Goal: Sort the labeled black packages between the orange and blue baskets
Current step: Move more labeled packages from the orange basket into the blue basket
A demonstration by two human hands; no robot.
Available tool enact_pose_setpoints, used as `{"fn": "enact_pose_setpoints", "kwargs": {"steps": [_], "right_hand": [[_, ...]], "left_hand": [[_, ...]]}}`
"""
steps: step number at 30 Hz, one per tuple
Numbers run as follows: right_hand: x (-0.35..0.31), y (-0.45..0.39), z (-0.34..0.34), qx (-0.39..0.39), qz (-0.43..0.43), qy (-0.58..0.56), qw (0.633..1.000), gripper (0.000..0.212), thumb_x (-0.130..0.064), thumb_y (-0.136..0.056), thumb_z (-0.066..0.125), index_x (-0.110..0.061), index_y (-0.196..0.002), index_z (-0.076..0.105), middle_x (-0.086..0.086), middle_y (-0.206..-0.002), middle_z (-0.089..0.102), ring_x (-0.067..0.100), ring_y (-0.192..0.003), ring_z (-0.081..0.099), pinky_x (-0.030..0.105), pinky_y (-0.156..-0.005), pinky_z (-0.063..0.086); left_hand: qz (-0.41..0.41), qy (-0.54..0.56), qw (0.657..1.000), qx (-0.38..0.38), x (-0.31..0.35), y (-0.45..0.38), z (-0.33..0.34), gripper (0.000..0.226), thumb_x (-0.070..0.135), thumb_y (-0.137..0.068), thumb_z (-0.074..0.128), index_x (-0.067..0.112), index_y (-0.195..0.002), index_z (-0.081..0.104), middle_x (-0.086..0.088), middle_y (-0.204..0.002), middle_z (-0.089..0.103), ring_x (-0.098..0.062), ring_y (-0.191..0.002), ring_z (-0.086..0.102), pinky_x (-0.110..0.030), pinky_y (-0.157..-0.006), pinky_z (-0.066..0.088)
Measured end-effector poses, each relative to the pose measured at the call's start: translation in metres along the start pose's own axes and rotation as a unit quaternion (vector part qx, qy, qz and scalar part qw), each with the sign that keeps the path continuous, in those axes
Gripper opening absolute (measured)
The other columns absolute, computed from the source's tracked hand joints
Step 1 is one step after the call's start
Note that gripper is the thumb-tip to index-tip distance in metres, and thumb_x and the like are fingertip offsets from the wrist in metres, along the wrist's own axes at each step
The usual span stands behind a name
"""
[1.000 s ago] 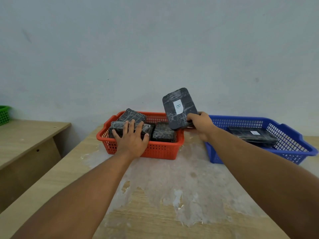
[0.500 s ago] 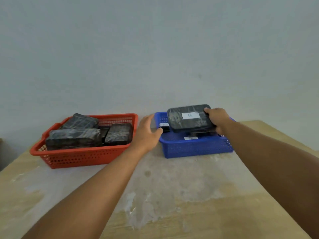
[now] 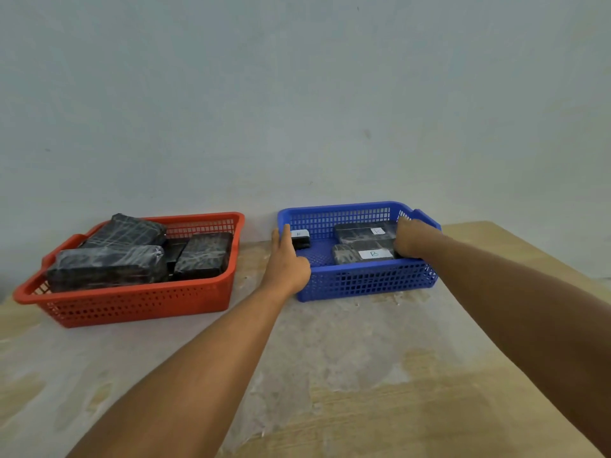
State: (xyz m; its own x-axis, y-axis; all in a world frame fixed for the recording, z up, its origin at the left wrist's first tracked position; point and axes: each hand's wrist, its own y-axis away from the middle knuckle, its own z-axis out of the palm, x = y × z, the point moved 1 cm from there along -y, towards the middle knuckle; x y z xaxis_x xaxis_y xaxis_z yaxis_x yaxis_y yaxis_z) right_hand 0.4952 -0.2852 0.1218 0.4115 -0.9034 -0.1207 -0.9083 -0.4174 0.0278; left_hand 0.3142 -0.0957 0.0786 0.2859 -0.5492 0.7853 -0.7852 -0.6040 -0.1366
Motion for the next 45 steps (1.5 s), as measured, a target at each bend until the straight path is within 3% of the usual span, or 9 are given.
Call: {"fn": "enact_pose_setpoints", "kwargs": {"steps": [3, 7, 10, 15, 20, 25, 33, 39, 45], "right_hand": [[-0.023, 0.003, -0.001, 0.078, -0.064, -0.004, 0.995, 0.066, -0.048, -0.093, 0.054, -0.005, -0.141, 0.04, 0.02, -0.138, 0.049, 0.038, -0.11, 0.058, 0.046, -0.08, 0.051], [-0.07, 0.011, 0.01, -0.044, -0.068, 0.01, 0.997, 0.114, -0.088, -0.066, 0.055, -0.003, -0.141, 0.046, 0.016, -0.143, 0.052, 0.036, -0.119, 0.056, 0.043, -0.089, 0.047], [-0.08, 0.01, 0.014, -0.097, -0.055, 0.053, 0.992, 0.094, -0.081, -0.067, 0.063, -0.009, -0.127, 0.06, 0.013, -0.13, 0.06, 0.032, -0.104, 0.059, 0.044, -0.09, 0.049], [-0.066, -0.001, 0.014, -0.136, -0.034, 0.072, 0.988, 0.062, -0.068, -0.074, 0.068, -0.014, -0.103, 0.064, 0.01, -0.117, 0.061, 0.03, -0.096, 0.058, 0.043, -0.086, 0.048], [-0.059, -0.006, 0.015, -0.125, -0.025, 0.056, 0.99, 0.073, -0.071, -0.069, 0.068, -0.01, -0.109, 0.066, 0.003, -0.086, 0.059, 0.021, -0.077, 0.06, 0.04, -0.077, 0.048], [-0.076, 0.002, 0.008, 0.027, -0.094, 0.025, 0.995, 0.062, -0.068, -0.077, 0.064, -0.011, -0.1, 0.062, 0.003, -0.09, 0.059, 0.024, -0.079, 0.057, 0.039, -0.072, 0.05], [-0.19, 0.062, -0.001, 0.08, -0.277, -0.23, 0.929, 0.019, -0.033, -0.086, 0.07, -0.016, -0.091, 0.064, 0.002, -0.092, 0.067, 0.02, -0.084, 0.063, 0.041, -0.077, 0.055], [-0.298, 0.093, 0.019, 0.049, -0.352, -0.282, 0.891, 0.02, -0.034, -0.08, 0.076, -0.018, -0.091, 0.068, -0.003, -0.088, 0.069, 0.016, -0.082, 0.063, 0.032, -0.076, 0.053], [-0.366, 0.091, 0.041, -0.081, -0.338, -0.247, 0.905, 0.075, -0.055, -0.072, 0.08, -0.018, -0.128, 0.047, -0.004, -0.109, 0.056, 0.017, -0.097, 0.056, 0.03, -0.077, 0.044]], "left_hand": [[-0.033, 0.029, 0.999, 0.01, -0.002, -0.002, 0.001, 0.085, 0.001, -0.09, 0.042, 0.022, -0.157, -0.006, -0.005, -0.166, 0.007, -0.032, -0.143, 0.031, -0.029, -0.094, 0.039], [-0.096, 0.092, 0.99, 0.042, -0.002, 0.0, 0.001, 0.067, 0.007, -0.088, 0.044, 0.016, -0.151, 0.023, -0.014, -0.14, 0.051, -0.027, -0.102, 0.054, -0.038, -0.078, 0.047], [-0.097, 0.12, 0.987, 0.051, -0.004, 0.001, 0.004, 0.059, 0.009, -0.091, 0.043, 0.017, -0.148, 0.031, -0.011, -0.136, 0.053, -0.024, -0.097, 0.053, -0.034, -0.07, 0.044], [-0.105, 0.127, 0.985, 0.046, -0.006, -0.002, 0.004, 0.054, 0.011, -0.095, 0.04, 0.018, -0.148, 0.033, -0.013, -0.138, 0.053, -0.033, -0.116, 0.055, -0.047, -0.096, 0.049], [-0.102, 0.127, 0.986, 0.038, -0.003, 0.004, 0.0, 0.056, 0.012, -0.095, 0.04, 0.017, -0.15, 0.029, -0.014, -0.138, 0.053, -0.03, -0.111, 0.054, -0.035, -0.084, 0.043], [-0.033, 0.051, 0.998, 0.031, 0.0, 0.012, -0.021, 0.051, 0.04, -0.098, 0.047, 0.016, -0.142, 0.039, -0.009, -0.136, 0.056, -0.03, -0.118, 0.056, -0.033, -0.086, 0.041], [0.101, 0.157, 0.943, 0.276, -0.074, 0.062, -0.155, 0.016, 0.024, -0.082, 0.053, 0.031, -0.081, 0.067, 0.009, -0.076, 0.073, -0.012, -0.072, 0.072, -0.024, -0.067, 0.056], [-0.012, -0.033, 0.878, 0.477, -0.173, 0.073, -0.258, 0.033, 0.006, -0.084, 0.058, 0.007, -0.117, 0.062, -0.017, -0.119, 0.062, -0.036, -0.113, 0.055, -0.047, -0.097, 0.044], [-0.15, -0.069, 0.937, 0.309, -0.227, 0.048, -0.298, 0.048, 0.021, -0.097, 0.047, 0.006, -0.143, 0.043, -0.022, -0.141, 0.05, -0.037, -0.122, 0.051, -0.041, -0.096, 0.041]]}}
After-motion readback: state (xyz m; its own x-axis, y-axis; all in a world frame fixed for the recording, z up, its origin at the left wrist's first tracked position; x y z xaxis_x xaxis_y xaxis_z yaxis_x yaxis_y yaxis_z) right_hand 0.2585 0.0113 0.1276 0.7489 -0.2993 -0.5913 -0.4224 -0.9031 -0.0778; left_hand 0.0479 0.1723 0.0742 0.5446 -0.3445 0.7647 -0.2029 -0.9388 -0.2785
